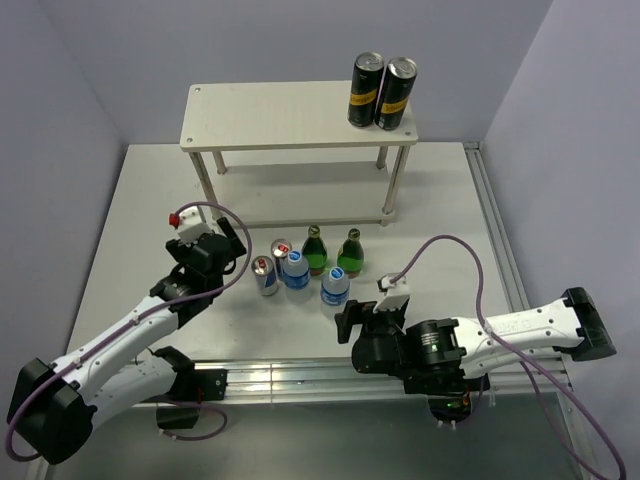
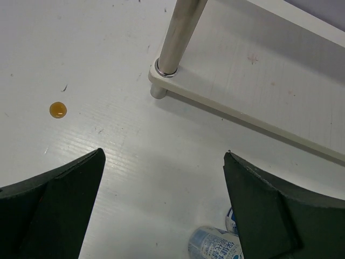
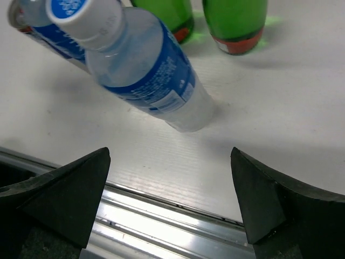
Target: Place and organize the beverage onto the shelf
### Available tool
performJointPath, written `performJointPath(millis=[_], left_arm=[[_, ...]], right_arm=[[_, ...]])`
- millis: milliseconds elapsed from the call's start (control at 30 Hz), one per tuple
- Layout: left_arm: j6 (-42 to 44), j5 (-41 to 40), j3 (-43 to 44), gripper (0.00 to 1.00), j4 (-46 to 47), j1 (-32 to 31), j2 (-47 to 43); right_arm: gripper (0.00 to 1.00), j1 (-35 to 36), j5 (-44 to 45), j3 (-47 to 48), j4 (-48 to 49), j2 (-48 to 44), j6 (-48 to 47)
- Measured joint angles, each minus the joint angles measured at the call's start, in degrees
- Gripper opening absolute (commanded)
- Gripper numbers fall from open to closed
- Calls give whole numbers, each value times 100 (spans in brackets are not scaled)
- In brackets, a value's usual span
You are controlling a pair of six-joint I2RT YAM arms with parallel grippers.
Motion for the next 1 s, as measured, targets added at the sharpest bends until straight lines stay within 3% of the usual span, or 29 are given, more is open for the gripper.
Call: performJointPath(millis=[200,533,767,1000], left_arm=[[9,-83,-48,99,57,-2,-98],[48,-247,-518,99,424,-2,-474],[133,-225,-557,99,505,-2,-614],[179,-186,-645,99,562,-2,-826]], right_arm=[[100,282,168,-151,546,-37,-293],[100,549,81,-911,2597,1423,-1231],[100,-267,-131,-870,3676,2199,-1906],[100,-1082,-164,-549,4122,2758,-2234]])
